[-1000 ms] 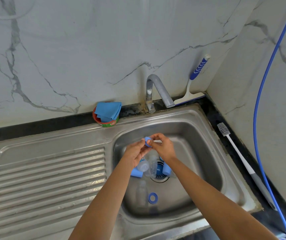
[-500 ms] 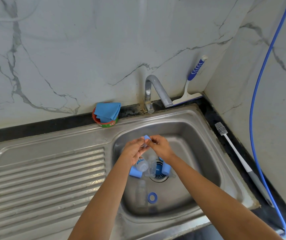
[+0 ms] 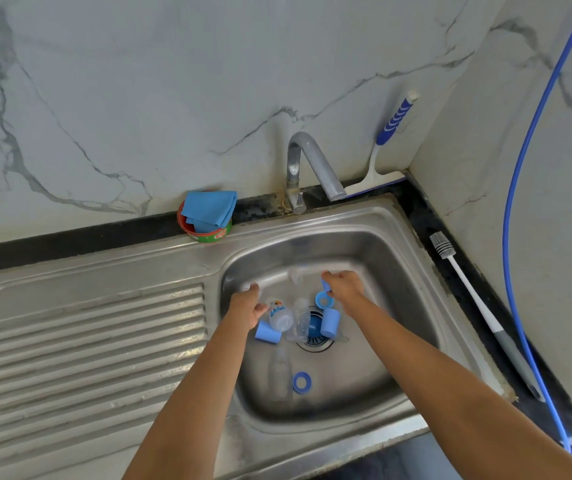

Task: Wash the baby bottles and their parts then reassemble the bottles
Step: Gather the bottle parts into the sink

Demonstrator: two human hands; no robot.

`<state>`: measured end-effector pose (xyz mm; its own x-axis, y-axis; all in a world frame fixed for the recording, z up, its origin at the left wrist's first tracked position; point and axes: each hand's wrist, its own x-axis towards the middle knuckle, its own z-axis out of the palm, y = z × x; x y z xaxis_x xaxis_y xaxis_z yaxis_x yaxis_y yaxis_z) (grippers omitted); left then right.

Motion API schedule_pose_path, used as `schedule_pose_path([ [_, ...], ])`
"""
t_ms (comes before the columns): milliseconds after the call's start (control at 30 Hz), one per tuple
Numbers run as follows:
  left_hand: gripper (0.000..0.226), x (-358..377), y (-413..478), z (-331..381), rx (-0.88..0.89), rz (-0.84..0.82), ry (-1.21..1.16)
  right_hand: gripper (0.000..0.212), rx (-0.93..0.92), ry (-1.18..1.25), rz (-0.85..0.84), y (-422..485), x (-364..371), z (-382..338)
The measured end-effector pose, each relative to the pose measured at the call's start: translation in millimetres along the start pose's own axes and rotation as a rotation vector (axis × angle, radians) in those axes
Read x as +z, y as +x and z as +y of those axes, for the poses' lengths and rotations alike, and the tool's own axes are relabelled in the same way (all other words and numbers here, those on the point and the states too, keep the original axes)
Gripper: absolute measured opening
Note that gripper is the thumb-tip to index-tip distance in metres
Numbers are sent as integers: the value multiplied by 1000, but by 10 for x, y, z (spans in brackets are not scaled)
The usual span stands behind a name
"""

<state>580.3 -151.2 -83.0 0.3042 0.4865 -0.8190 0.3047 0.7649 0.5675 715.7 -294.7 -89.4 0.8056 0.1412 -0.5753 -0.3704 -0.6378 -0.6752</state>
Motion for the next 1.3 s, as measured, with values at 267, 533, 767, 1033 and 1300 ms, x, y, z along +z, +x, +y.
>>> schedule_pose_path([
  [267, 41, -97, 70, -121, -29, 24, 12, 35, 191, 102, -126, 234, 160, 312],
  [533, 16, -160, -74, -263, -33, -17, 147, 15, 136, 12, -169, 32, 77, 377],
  [767, 14, -150, -308, -286, 10, -111, 330, 7, 99, -119, -379, -357, 25, 304],
  [1033, 6, -309, -352, -360, 27, -145, 441, 15, 82, -151, -383, -550, 28, 445],
  [1300, 15, -357, -320, -489, 28, -135, 453, 8, 22, -269, -361, -566, 61, 604],
])
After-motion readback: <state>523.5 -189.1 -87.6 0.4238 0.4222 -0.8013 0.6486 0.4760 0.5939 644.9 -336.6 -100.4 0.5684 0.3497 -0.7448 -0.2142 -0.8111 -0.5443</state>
